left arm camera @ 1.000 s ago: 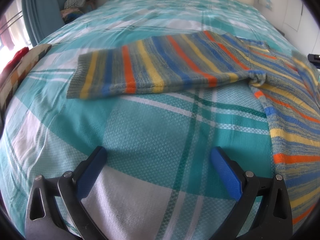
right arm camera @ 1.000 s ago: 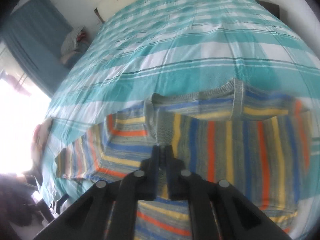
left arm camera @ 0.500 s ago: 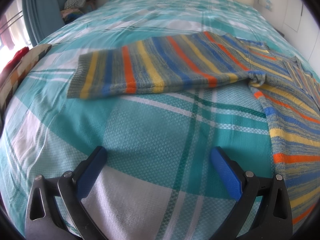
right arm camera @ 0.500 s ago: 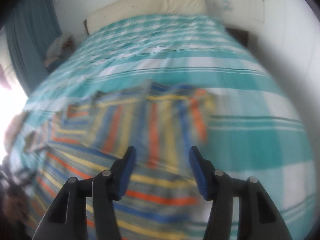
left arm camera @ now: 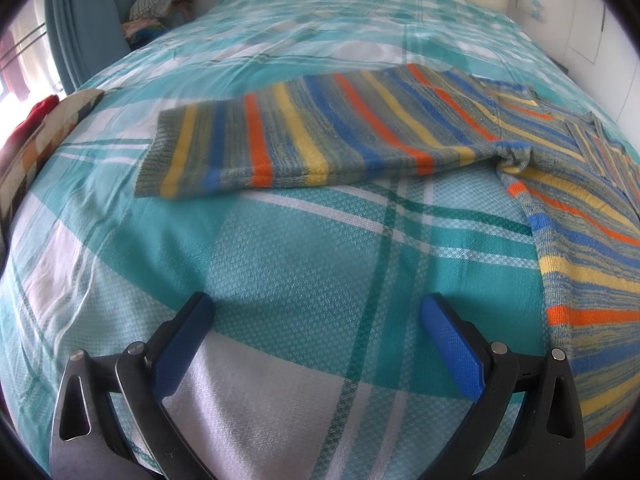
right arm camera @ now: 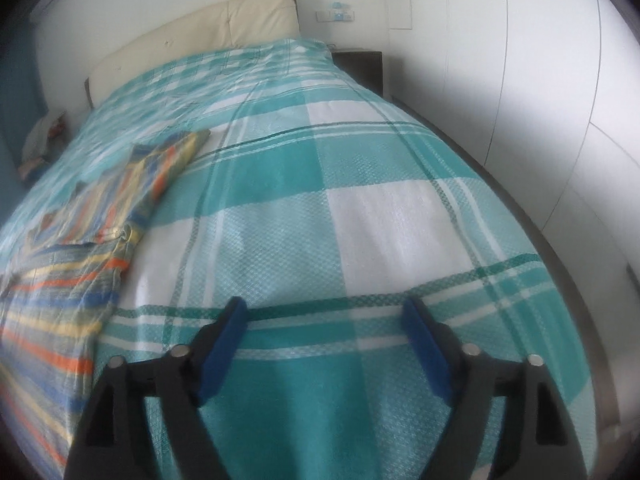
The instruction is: Fold small clothes
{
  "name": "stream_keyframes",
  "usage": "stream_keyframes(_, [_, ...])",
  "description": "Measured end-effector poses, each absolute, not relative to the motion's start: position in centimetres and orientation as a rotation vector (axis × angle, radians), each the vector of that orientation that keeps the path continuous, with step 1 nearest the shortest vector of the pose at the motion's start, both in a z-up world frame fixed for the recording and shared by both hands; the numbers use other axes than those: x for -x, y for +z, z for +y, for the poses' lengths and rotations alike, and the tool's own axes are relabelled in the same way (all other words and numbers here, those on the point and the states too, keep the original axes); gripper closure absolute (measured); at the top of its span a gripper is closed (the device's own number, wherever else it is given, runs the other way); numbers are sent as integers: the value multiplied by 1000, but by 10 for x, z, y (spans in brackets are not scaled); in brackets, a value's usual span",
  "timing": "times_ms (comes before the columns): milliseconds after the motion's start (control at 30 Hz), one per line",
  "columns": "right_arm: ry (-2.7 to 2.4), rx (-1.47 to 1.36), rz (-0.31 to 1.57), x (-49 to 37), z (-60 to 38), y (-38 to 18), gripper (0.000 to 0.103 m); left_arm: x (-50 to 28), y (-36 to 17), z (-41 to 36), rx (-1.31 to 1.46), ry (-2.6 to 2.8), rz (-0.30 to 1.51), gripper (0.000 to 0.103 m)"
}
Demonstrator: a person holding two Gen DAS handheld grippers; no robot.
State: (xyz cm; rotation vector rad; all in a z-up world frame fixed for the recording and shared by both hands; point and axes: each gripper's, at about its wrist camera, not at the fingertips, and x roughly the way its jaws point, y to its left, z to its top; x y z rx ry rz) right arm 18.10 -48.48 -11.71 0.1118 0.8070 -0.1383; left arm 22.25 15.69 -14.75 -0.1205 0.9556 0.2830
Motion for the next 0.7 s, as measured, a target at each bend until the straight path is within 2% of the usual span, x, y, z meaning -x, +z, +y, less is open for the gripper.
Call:
stream_keyframes(100, [-137, -92, 813, -183, -480, -119, 10, -222, -148, 157, 120, 284, 956, 0])
stream_keyframes(700, [-136, -95, 807, -183, -477, -120, 7, -223, -147, 156, 116, 288, 957, 0])
